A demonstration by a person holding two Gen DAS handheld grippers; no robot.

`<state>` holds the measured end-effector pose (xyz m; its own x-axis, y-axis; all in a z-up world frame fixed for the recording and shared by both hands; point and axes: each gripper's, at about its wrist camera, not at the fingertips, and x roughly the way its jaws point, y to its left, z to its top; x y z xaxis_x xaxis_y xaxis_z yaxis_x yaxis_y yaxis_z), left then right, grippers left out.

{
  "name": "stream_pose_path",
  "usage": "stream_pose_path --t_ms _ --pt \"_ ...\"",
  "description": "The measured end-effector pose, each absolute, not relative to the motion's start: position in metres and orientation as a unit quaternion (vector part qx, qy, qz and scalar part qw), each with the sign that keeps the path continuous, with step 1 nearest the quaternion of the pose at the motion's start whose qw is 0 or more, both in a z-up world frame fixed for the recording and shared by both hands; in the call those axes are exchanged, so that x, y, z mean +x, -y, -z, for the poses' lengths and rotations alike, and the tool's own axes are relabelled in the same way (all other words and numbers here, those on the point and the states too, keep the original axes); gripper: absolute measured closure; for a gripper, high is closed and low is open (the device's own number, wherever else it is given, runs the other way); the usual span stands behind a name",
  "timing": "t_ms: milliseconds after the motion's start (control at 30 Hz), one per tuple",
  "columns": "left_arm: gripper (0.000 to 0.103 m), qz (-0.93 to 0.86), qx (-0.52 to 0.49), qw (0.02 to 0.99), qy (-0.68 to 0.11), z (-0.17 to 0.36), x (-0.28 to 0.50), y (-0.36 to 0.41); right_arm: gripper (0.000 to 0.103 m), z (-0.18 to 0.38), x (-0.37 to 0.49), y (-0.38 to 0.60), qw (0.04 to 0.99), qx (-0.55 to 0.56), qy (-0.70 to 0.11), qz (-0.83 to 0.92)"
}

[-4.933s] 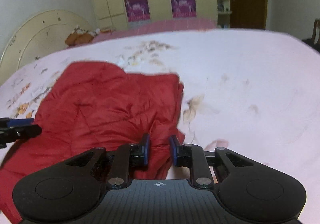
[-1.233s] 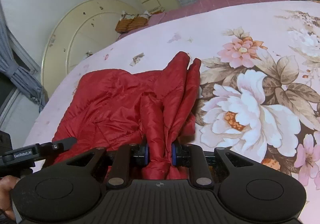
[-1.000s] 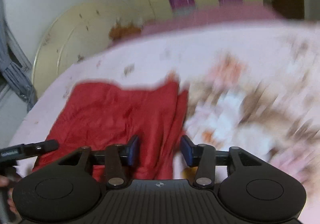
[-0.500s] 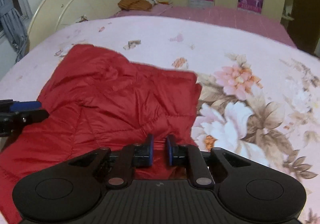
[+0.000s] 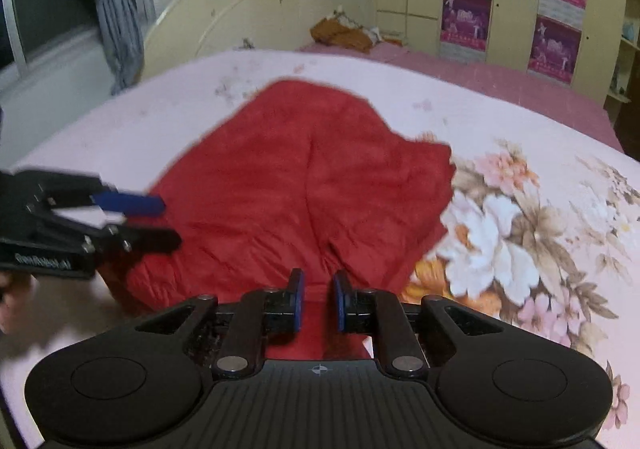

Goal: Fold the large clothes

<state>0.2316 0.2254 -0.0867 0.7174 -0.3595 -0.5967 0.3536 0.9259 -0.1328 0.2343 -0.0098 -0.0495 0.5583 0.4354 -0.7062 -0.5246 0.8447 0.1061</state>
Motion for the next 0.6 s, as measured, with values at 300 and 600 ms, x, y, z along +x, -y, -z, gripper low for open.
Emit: stream_pose_path --t_ms 300,600 --pt "0.057 0.183 0.01 0.93 -0.319 0.067 0.221 -0.223 0.089 0.054 0.235 0.018 0.885 -0.024 -0.389 -0.255" --pt "0.057 0.145 -0.003 0.931 -0.334 0.081 0.205 -0.204 0.089 0.045 0.208 0.008 0.873 -0.043 -0.386 -0.293"
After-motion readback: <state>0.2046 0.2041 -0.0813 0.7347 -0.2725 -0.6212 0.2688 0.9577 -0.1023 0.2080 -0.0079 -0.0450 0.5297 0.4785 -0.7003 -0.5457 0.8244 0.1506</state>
